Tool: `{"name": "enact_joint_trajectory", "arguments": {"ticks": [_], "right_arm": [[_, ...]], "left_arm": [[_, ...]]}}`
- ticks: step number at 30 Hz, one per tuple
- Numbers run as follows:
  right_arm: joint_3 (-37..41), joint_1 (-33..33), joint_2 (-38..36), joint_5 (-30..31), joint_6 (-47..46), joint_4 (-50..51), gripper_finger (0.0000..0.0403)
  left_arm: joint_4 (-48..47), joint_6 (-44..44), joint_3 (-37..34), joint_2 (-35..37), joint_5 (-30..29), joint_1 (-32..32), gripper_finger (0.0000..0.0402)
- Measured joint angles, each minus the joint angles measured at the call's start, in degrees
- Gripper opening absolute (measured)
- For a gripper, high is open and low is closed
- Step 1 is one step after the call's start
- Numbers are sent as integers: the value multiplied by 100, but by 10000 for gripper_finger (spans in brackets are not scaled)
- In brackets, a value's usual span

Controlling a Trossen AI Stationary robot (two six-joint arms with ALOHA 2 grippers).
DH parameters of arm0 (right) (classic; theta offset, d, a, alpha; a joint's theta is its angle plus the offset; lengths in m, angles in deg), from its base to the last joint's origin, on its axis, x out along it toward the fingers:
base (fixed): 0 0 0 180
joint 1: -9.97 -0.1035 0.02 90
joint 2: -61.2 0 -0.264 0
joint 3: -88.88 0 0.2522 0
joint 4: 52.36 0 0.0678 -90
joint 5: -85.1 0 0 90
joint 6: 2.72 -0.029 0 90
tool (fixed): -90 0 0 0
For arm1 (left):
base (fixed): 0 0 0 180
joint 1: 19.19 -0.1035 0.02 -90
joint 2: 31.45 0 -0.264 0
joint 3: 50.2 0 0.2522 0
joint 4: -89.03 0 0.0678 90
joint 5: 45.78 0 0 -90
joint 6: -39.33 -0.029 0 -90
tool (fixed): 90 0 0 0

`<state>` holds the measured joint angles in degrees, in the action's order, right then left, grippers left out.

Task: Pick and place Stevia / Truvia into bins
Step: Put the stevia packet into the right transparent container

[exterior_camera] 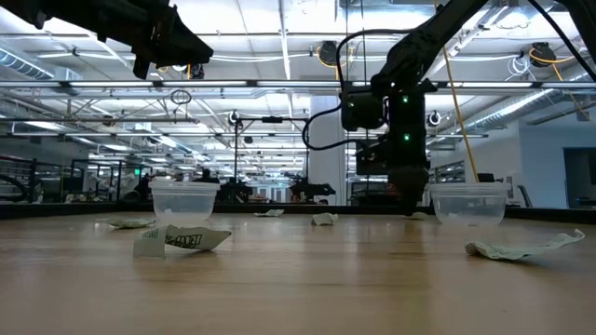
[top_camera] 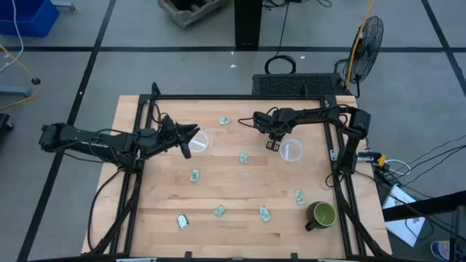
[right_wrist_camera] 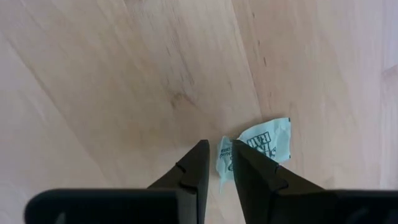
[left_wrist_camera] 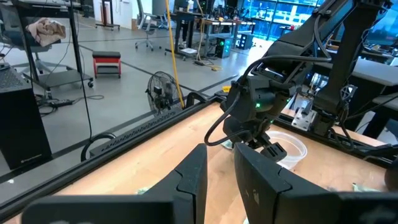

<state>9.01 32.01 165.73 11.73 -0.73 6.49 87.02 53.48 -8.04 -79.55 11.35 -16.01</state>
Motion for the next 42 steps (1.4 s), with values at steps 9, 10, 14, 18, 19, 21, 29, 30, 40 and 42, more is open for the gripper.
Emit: {"name": "enact_joint_trajectory", "arguments": {"ticks": [9,10,14,18,19,21,29,30,40,42], "right_arm": [[0,7,-2,11,-90,86,55],[0,7,0,12,-94,86,51],[0,8,-1,15,-131,86,18],[0,0,-1,19,-111,86,5],[0,-2,-1,21,-112,85,4],[0,-3,-2,25,-65,108,1],[2,-457,-831,333,-246,758,1],[2,-557,-1040,357,-301,798,1],[18,-1788,-2918,140,-1942,1698,0],[173,-2037,-3073,142,-2309,1908,0]], "left_arm": [[0,0,0,0,0,1,85],[0,0,0,0,0,0,85],[0,0,0,0,0,2,85],[0,0,0,0,0,2,86],[0,0,0,0,0,2,85],[0,2,0,0,0,1,85],[2,0,0,-2,-2,4,85],[2,0,0,-2,-2,4,85],[2,268,0,-2,0,0,85],[2,267,0,-2,0,0,85]]}}
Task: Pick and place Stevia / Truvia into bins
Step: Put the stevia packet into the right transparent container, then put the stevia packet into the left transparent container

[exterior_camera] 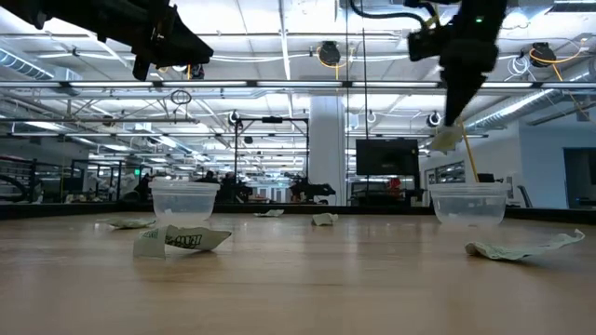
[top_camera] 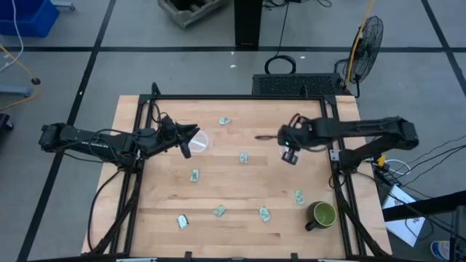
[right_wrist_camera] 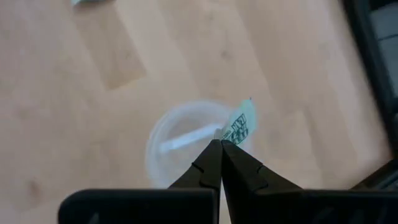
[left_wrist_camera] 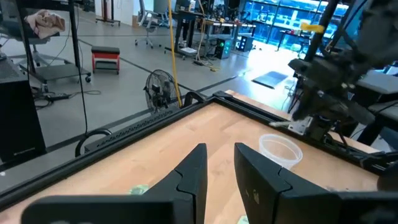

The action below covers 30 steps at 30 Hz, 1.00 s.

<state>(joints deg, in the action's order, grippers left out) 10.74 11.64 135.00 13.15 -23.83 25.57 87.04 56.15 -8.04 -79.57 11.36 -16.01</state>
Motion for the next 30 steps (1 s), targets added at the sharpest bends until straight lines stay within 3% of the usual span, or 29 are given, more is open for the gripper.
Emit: {"name": "enact_joint_trajectory", "arguments": {"ticks": [5,11,16,24,30], "right_arm": [[873,-475,-107,-161,-657,-204,0],[1884,-552,-101,-172,-352,-1531,0],[1967,-394,-105,-167,-184,-1774,8],[1969,-185,-105,418,75,-1841,69],[1975,-176,-105,452,-205,-2452,97]], "left_arm": [[0,0,0,0,0,0,85],[4,6,0,0,0,1,85],[7,98,0,0,-2,0,85],[48,217,0,0,-4,0,85],[57,456,2,-63,45,-45,85]]}}
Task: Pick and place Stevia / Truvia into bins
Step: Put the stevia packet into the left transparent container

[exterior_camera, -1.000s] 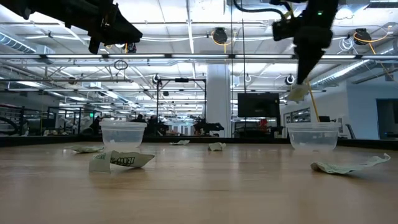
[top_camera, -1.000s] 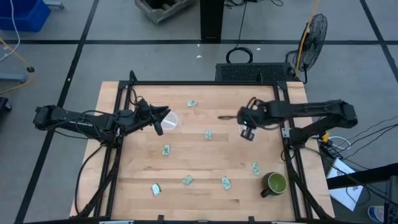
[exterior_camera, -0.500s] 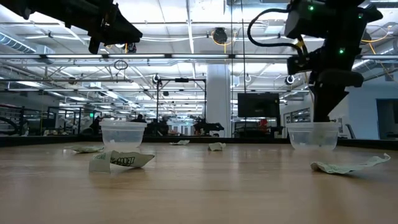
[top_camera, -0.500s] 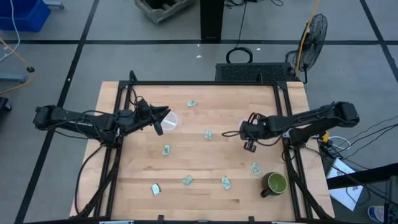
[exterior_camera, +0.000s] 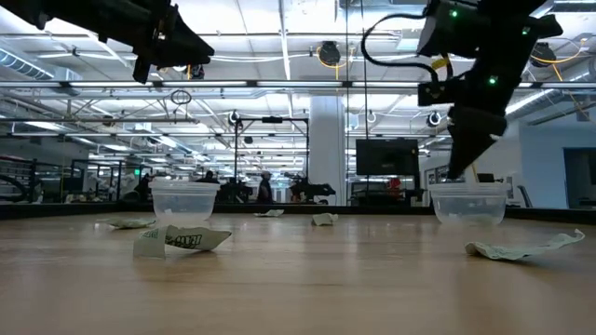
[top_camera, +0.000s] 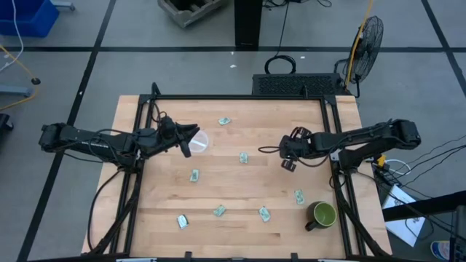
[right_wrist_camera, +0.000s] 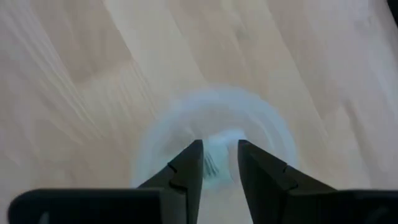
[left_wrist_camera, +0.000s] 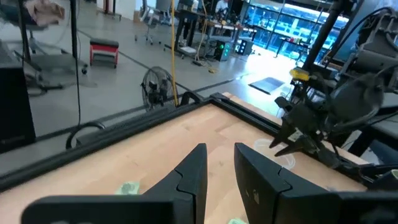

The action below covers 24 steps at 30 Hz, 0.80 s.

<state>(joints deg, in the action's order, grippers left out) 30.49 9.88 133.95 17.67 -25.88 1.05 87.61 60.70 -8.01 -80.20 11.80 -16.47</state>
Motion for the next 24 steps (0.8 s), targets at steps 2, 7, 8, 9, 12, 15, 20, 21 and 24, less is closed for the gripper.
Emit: {"name": "enact_joint_trajectory", "arguments": {"ticks": [2,7,8,9,12,15,20,21,24], "right_arm": [[0,-11,0,-5,46,-410,99],[0,-10,0,-6,658,-1360,100],[0,-11,0,-7,756,-1531,100],[0,-12,0,-7,847,-1689,100],[0,-12,0,-7,1165,-2086,100],[0,-12,0,-9,1365,-2247,100],[0,12,0,-9,1730,-2251,100],[0,27,0,-9,1810,-2269,100],[0,72,0,-10,1956,-2357,100]], "left_arm": [[0,93,0,-77,211,-119,85],[-153,460,303,-589,1161,-652,85],[-264,451,475,-755,1317,-762,85],[-423,366,682,-936,1449,-877,85],[-1237,-172,1397,-1538,1648,-1217,86],[-1906,-499,2065,-2170,1649,-1538,85],[-2380,-1009,2807,-3192,1750,-2036,85],[-2411,-1143,2910,-3396,1755,-2131,85],[-2418,-1229,3106,-3980,1761,-2410,85]]}}
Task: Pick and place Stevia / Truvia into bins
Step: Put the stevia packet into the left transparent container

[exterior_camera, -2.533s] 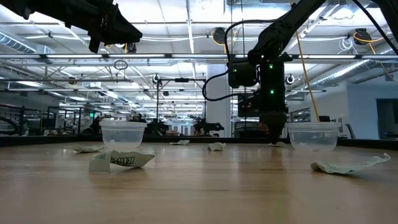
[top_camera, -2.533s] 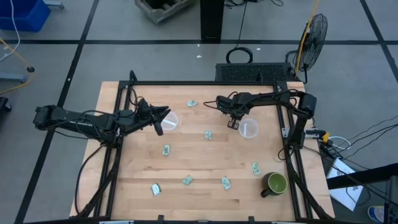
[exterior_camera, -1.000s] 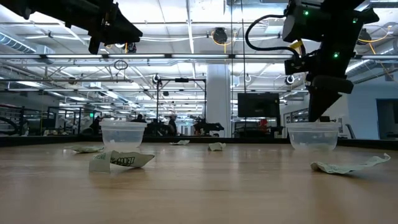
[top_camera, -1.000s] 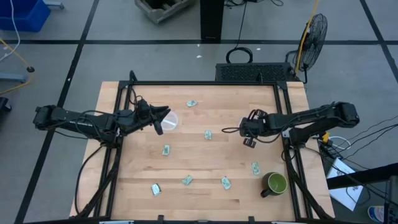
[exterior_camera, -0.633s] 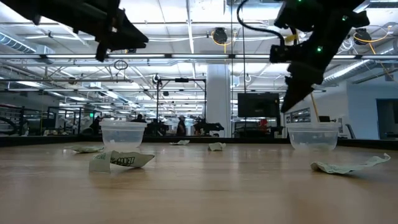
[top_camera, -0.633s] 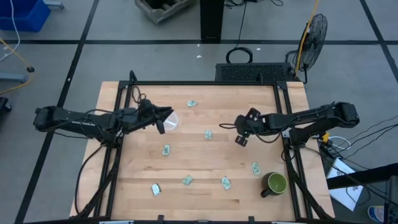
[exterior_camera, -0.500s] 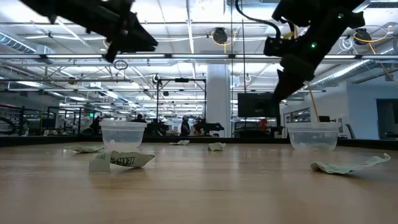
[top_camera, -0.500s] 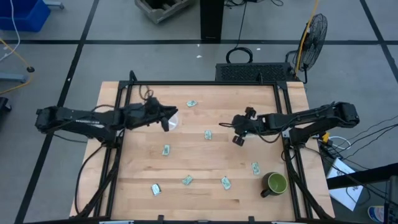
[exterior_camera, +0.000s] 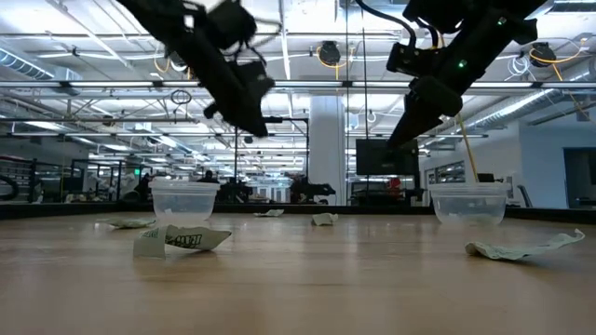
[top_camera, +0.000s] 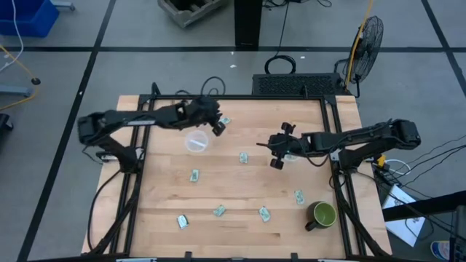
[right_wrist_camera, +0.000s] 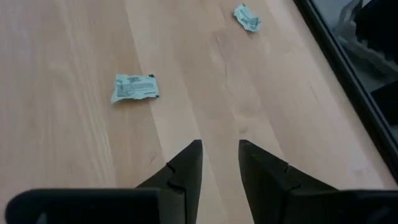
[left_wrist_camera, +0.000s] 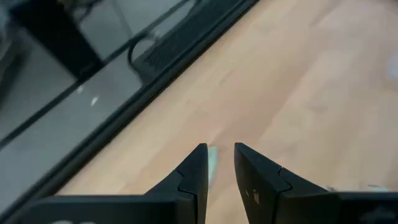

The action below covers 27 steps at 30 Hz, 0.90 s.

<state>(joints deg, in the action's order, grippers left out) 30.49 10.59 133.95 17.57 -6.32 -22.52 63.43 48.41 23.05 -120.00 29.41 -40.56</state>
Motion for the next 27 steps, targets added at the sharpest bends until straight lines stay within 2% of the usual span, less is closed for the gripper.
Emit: {"name": "enact_joint_trajectory", "arguments": {"ticks": [5,10,13,17,27], "right_arm": [[0,50,0,1,207,-174,100],[0,52,2,-1,282,-169,100],[0,52,2,-1,282,-169,100],[0,52,2,-1,282,-169,100],[0,53,2,-4,277,-167,100]], "left_arm": [[186,198,130,-894,53,-327,85],[889,244,137,-1645,665,-531,85],[1253,463,137,-1927,713,-604,85],[1444,516,137,-2104,810,-695,85],[1240,614,137,-2110,815,-826,85]]}}
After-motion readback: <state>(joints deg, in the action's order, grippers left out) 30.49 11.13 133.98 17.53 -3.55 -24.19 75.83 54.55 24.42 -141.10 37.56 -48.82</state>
